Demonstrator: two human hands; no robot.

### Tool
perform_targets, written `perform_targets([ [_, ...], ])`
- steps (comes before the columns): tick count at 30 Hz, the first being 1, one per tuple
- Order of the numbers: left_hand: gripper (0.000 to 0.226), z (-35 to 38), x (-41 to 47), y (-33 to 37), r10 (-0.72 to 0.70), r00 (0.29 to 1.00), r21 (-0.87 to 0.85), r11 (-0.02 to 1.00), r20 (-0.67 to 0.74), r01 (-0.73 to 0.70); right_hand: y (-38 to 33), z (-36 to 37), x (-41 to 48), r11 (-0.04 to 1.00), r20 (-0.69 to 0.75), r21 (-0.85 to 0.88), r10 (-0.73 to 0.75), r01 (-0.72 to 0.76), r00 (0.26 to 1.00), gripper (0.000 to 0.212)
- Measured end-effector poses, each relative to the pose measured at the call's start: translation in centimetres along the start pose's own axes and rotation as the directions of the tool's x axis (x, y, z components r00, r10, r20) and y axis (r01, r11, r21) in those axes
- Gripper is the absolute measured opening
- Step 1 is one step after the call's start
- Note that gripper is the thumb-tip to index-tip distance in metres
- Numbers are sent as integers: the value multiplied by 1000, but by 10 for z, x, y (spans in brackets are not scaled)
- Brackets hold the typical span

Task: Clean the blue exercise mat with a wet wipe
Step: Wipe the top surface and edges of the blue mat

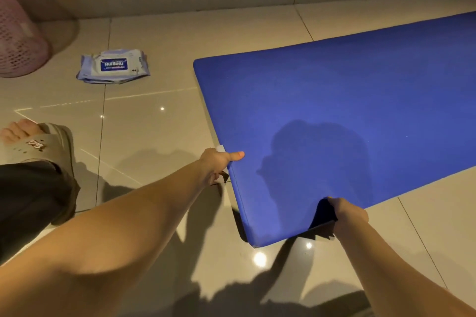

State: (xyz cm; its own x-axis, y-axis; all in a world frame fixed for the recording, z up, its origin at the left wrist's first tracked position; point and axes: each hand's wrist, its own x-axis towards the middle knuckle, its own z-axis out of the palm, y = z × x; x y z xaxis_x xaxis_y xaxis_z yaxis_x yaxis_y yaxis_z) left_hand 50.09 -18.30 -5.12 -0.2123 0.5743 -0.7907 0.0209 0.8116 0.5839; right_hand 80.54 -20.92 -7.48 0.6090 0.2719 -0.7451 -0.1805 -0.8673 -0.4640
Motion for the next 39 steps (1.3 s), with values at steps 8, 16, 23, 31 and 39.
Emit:
perform_targets([
  [8,32,-7,-62,53,259,965,-267,933,34,-241,-31,-30,-77,952,7,272,-145,137,989,25],
  [16,27,-153,-118,88,360,924,-169,910,-132,-379,3,29,-193,865,296,495,-261,87,919,46],
  [23,29,-175,-86,-9,173,967,-42,982,-186,-184,69,39,-225,895,196,437,-187,85,962,36],
  [31,27,-153,-61,-83,88,974,-240,961,-207,-138,142,42,-177,976,195,195,-139,100,971,28],
  [39,62,-220,-49,-113,-28,967,-127,992,-252,-5,187,89,-184,989,416,-43,146,-140,898,30],
])
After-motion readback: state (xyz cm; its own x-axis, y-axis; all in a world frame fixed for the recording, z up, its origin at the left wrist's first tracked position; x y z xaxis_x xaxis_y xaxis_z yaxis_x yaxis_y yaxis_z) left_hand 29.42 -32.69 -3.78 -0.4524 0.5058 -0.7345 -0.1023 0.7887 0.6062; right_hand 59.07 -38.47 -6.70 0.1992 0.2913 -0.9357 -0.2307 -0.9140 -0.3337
